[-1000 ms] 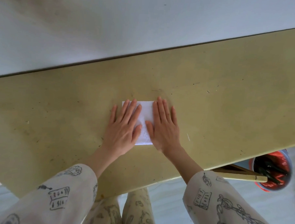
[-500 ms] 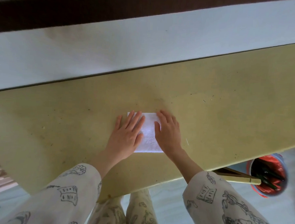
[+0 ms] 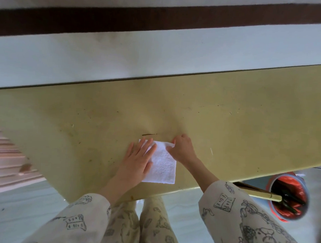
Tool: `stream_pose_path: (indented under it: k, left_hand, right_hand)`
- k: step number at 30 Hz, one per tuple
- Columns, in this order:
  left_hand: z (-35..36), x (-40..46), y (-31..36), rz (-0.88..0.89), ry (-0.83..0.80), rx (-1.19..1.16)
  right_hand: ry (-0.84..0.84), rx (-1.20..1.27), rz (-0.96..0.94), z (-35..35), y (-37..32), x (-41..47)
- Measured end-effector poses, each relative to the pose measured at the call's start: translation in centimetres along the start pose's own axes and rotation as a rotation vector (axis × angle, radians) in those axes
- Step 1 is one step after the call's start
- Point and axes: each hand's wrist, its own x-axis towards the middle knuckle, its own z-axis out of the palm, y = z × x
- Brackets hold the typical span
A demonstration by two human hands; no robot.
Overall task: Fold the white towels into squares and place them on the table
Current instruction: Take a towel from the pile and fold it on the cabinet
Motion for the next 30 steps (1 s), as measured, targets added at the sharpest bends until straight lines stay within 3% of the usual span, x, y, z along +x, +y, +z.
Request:
stream_pose_path:
  k: [3,6,12,19,24,30]
  left_hand:
    - [-1.3,-1.3,-0.5,-0.059,0.043,-0.115]
    - [-3.0,-2.6,-1.5,-0.177,0.138,-0.276]
    - [-8.8,-7.4,-2.7,-0.494,0.233,-0.441]
    - [-15.2,-18.1,-1.2,-0.771,0.515,-0.432]
    - [-16.5,-29.3,1.8,-0.999,0.706,-0.428]
    - [-14.0,-46.8,10.0,-1.328,0.888,-0.347]
  right_hand:
    - [-0.019,0.225,0.000,-0.5,-0.9,-1.6]
    - [-0.005,0.289,-0.104,-1.3,-2.5,-2.9]
    - [0.001,0.019,-0.415,-3.7,-7.8,-5.3]
    - [-0.054,-0.289,-0.824,-5.0,-16.6,-12.1]
    - [-0.060,-0.358,-1.141,-1.3,-22.1,-20.6]
    - [-0.248,-0.460,-1.490,8.2,-26.2,-35.9]
